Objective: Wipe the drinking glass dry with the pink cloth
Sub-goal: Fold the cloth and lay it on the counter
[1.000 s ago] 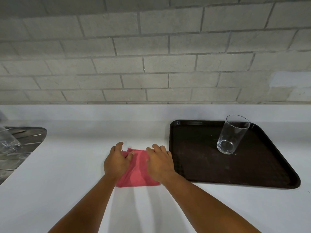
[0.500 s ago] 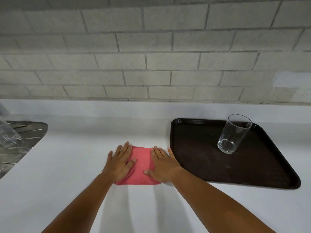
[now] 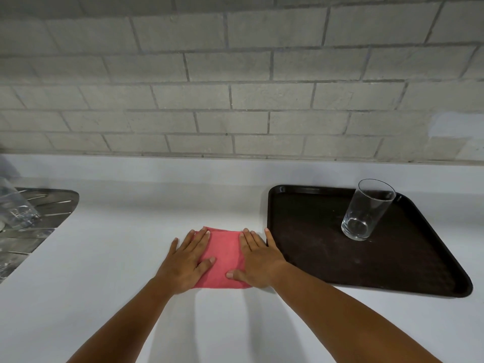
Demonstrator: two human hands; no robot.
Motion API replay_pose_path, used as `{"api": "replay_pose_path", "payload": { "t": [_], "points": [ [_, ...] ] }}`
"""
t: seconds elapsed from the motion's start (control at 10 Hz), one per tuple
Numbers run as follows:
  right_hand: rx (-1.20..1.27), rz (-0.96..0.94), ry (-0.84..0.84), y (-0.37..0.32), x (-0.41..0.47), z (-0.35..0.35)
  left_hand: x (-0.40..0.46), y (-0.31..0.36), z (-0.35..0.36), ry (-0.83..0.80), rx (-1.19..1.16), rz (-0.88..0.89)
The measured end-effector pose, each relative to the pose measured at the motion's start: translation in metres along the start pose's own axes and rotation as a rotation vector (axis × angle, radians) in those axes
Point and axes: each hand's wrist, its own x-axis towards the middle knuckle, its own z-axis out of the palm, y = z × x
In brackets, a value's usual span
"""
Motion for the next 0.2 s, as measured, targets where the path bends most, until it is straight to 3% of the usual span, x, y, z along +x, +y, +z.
{"api": "replay_pose_path", "payload": {
  "t": [0.2],
  "points": [
    [0.066, -0.028, 0.045, -0.0002, -0.0076, -0.0025, -0.0018, 0.0059, -0.0036, -0.008, 0.014, -0.021]
  ]
}}
